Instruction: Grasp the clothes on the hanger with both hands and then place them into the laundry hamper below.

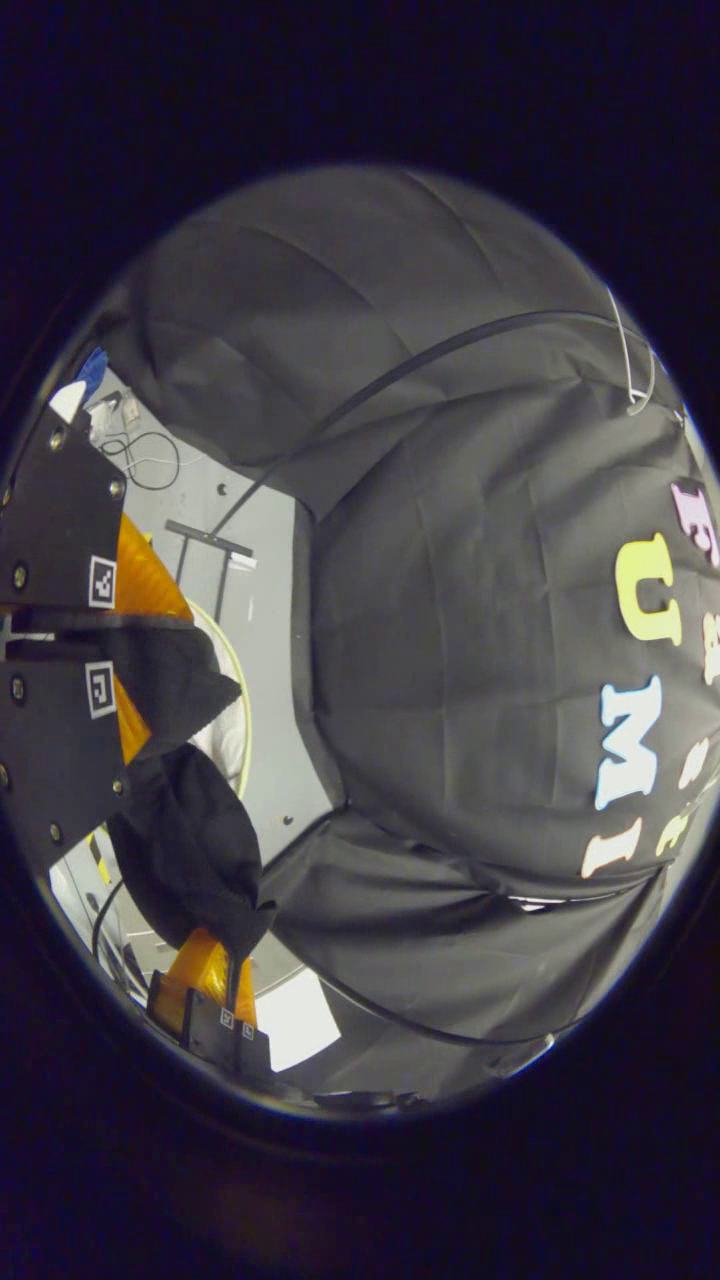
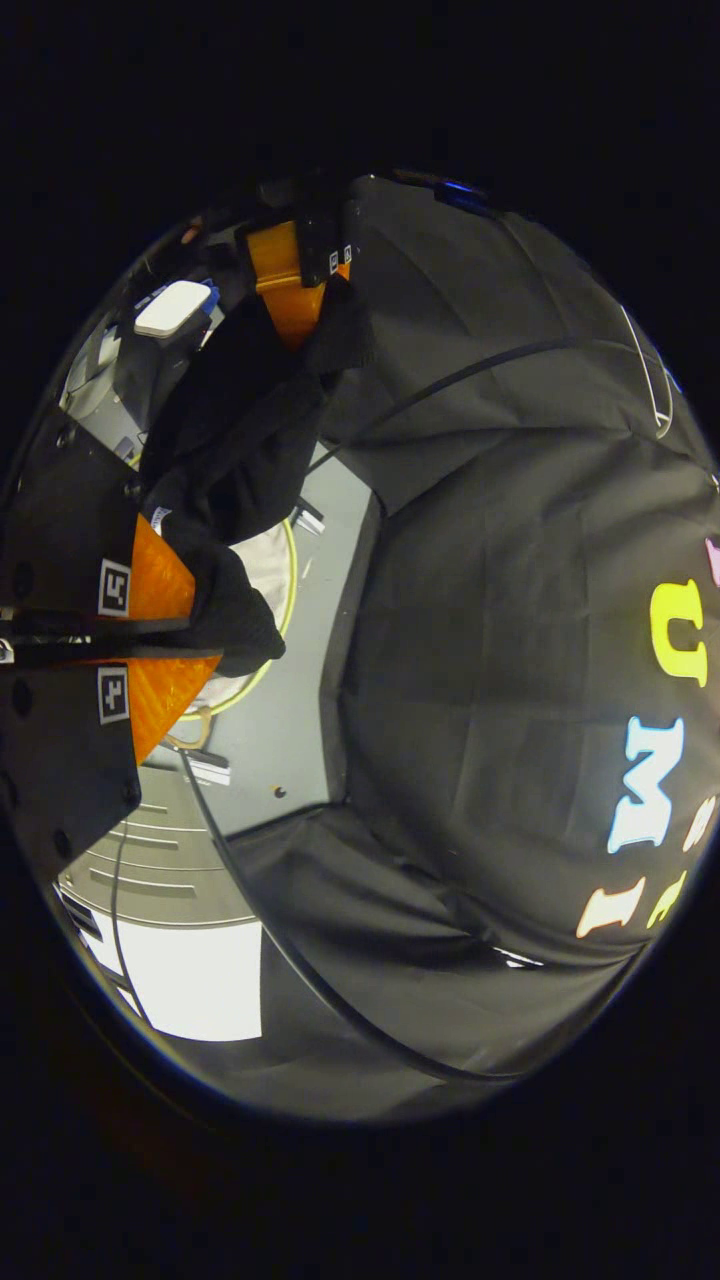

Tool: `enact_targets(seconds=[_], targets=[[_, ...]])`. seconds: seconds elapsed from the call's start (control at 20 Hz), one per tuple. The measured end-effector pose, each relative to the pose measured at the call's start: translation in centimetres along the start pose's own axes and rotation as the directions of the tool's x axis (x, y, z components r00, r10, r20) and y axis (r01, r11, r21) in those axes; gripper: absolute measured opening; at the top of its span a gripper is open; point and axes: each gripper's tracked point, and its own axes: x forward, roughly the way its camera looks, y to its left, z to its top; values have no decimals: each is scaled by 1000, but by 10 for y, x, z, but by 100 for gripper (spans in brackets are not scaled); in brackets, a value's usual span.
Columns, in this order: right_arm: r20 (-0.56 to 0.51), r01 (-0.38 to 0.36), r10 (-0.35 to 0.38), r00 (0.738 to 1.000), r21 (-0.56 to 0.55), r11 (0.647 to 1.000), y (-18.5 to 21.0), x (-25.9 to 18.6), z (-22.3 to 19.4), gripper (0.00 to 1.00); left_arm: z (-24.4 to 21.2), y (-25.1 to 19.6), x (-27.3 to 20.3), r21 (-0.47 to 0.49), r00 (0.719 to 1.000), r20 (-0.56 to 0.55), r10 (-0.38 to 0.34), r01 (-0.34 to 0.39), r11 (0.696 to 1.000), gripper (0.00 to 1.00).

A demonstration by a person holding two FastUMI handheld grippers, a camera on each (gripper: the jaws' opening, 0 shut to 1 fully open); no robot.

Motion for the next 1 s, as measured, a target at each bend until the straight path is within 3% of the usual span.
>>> enact_targets(seconds=[0.05, 0.1, 0.2, 0.25, 0.3, 0.45, 0.65, 0.7, 0.75, 1.0], targets=[[-24, -3, 3, 1000, 8, 1000, 0, 3, -7, 4, -6, 0, 3, -4, 1000, -9, 5, -5, 1000, 4], [-42, -5, 6, 999, 18, 1000, 0, 4, -13, 5, -13, 2, 3, -8, 1000, -16, 3, -3, 1000, 10], [-65, -20, 22, 998, 35, 999, 1, 3, -25, 13, -20, 10, -3, -13, 1000, -17, 4, -4, 1000, 51], [-53, -21, 24, 998, 45, 999, 1, 2, -24, 25, -20, 14, -5, -11, 1000, -16, 13, -13, 1000, 71], [-40, -21, 23, 999, 49, 999, 2, 4, -21, 44, -22, 18, -9, -11, 1000, -18, 21, -21, 1000, 91], [-15, -17, 18, 1000, 45, 999, 5, -3, -11, 100, -22, 20, -17, -19, 1000, -11, 21, -22, 1000, 92], [36, -5, 3, 999, 61, 998, 6, -20, 3, 99, -1, 22, -34, 0, 999, 42, 14, -14, 1000, 92], [58, -1, -3, 998, 67, 998, 6, -27, 10, 94, 6, 21, -41, 6, 998, 62, 8, -9, 1000, 92], [86, 4, -11, 996, 73, 997, 5, -37, 15, 99, 13, 20, -51, 11, 996, 84, 4, -5, 1000, 91], [242, 28, -48, 969, 86, 996, -13, -86, 59, 100, 70, 17, -107, 66, 971, 237, -3, -13, 998, 91]])
